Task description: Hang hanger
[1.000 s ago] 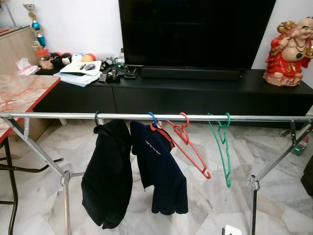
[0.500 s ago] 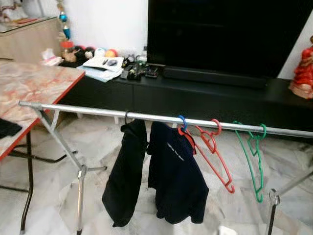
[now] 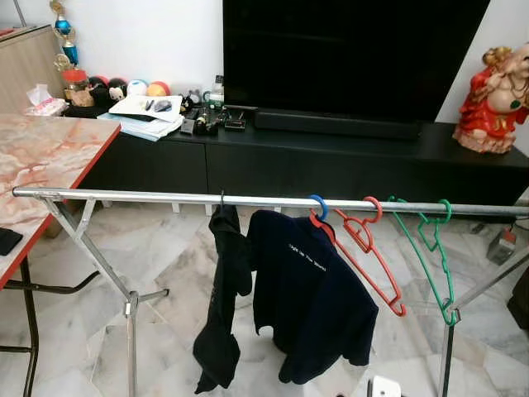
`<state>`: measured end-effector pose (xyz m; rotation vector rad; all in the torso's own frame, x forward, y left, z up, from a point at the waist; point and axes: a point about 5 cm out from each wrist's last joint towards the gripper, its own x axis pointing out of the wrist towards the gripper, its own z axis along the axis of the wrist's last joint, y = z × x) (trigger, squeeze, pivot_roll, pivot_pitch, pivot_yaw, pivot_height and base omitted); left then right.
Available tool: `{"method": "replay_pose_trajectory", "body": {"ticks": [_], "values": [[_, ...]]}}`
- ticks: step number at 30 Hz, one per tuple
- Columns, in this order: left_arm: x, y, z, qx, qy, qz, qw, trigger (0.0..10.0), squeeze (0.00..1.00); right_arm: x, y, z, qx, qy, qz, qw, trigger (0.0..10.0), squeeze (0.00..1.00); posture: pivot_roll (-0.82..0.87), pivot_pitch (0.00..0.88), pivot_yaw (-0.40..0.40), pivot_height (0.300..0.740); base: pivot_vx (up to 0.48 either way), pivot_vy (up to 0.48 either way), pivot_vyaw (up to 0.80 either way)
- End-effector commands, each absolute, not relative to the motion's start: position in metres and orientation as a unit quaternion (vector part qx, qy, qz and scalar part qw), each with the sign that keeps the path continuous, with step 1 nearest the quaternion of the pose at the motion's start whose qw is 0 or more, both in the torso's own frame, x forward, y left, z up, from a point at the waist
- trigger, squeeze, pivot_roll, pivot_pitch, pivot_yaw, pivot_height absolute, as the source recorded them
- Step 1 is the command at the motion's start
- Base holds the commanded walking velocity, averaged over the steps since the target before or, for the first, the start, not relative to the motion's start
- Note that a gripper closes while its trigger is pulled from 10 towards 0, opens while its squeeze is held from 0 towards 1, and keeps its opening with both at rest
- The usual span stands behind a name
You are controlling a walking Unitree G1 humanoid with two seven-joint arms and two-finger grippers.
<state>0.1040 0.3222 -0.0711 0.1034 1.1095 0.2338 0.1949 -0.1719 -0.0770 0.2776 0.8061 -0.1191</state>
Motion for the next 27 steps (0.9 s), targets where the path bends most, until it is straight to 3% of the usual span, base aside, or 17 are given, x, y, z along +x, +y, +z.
{"method": "replay_pose_trajectory", "body": {"ticks": [1, 6, 12, 19, 27], "values": [[0.102, 0.317, -0.074, 0.034, 0.522, 0.113, 0.845, 10.0, 0.0, 0.195, -0.185, -0.075, 0.127, 0.383, -0.068, 0.913, 10.0, 0.0, 0.13, 0.0, -0.056, 0.74, 0.0, 0.0, 0.0], [0.079, 0.29, -0.09, 0.018, 0.533, 0.097, 0.841, 10.0, 0.0, 0.212, -0.191, -0.063, 0.119, 0.336, -0.055, 0.933, 10.0, 0.0, 0.14, 0.0, -0.069, 0.74, 0.0, 0.0, 0.0], [0.059, 0.283, -0.096, 0.017, 0.55, 0.096, 0.829, 10.0, 0.0, 0.236, -0.199, -0.039, 0.115, 0.242, -0.036, 0.963, 10.0, 0.0, 0.12, 0.0, -0.066, 0.74, 0.0, 0.0, 0.0], [0.086, 0.287, -0.09, 0.025, 0.528, 0.086, 0.844, 10.0, 0.0, 0.257, -0.194, -0.01, 0.108, 0.142, 0.02, 0.984, 10.0, 0.0, 0.09, 0.0, -0.041, 0.74, 0.0, 0.0, 0.0], [0.096, 0.288, -0.087, 0.025, 0.512, 0.087, 0.854, 10.0, 0.0, 0.276, -0.172, 0.011, 0.112, 0.093, 0.102, 0.984, 10.0, 0.0, 0.1, 0.0, -0.031, 0.74, 0.0, 0.0, 0.73]]}}
